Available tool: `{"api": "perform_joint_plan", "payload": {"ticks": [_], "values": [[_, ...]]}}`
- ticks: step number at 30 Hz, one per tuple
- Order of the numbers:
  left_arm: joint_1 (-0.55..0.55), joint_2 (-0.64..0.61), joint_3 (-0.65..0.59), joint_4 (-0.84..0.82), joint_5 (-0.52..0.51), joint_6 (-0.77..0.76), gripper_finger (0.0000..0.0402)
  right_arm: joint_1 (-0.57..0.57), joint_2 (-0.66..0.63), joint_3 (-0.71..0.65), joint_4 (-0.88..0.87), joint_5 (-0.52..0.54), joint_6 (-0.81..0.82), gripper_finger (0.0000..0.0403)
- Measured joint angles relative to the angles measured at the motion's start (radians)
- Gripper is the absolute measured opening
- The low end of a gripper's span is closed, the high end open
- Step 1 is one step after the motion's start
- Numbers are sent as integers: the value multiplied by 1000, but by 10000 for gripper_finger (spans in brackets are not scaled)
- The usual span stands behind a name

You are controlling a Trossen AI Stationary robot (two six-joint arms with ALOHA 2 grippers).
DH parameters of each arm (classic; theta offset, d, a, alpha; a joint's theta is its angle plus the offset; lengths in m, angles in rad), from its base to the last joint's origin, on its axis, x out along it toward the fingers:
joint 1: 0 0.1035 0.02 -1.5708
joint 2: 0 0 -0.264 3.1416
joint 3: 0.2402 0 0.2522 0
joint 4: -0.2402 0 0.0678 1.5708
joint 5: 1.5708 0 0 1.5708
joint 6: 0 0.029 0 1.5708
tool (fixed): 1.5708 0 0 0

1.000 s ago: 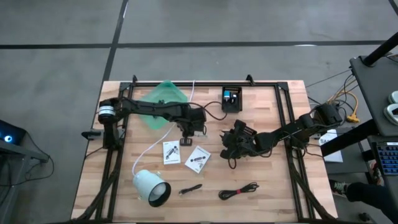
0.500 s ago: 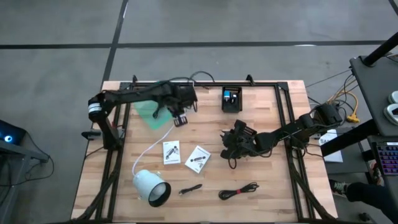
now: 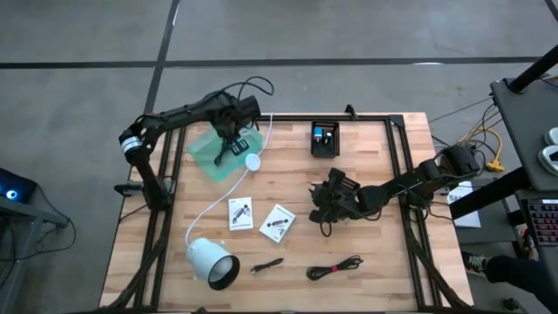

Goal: Pick and place items into bin
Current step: Put the white charger cable into the green bin, then put the right black charger cable into the green bin

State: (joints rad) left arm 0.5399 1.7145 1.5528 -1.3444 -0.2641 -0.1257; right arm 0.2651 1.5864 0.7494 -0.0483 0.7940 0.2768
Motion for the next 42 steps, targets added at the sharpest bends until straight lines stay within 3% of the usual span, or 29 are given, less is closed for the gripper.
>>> {"api": "perform_joint_plan", "payload": {"ticks": [12, 17, 21, 26, 29, 37, 42], "values": [[43, 1, -24, 17, -24, 74, 146, 0, 0, 0, 0, 0, 0, 68], [21, -23, -21, 108, -13, 112, 170, 0, 0, -1, 0, 1, -1, 68], [6, -67, -24, 273, 128, 230, 173, 0, 0, -1, 4, 2, -48, 68], [-26, -135, -35, 478, 410, 325, 173, 0, 0, -1, 6, 2, -48, 68], [-72, -181, -94, 631, 517, 374, 173, 0, 0, -1, 14, 2, -49, 68], [-220, -323, -332, 1072, 549, 421, 173, 5, 0, -1, 131, -13, -53, 68], [-263, -401, -419, 1101, 549, 421, 173, 10, -1, 35, 152, -25, -53, 68]]}}
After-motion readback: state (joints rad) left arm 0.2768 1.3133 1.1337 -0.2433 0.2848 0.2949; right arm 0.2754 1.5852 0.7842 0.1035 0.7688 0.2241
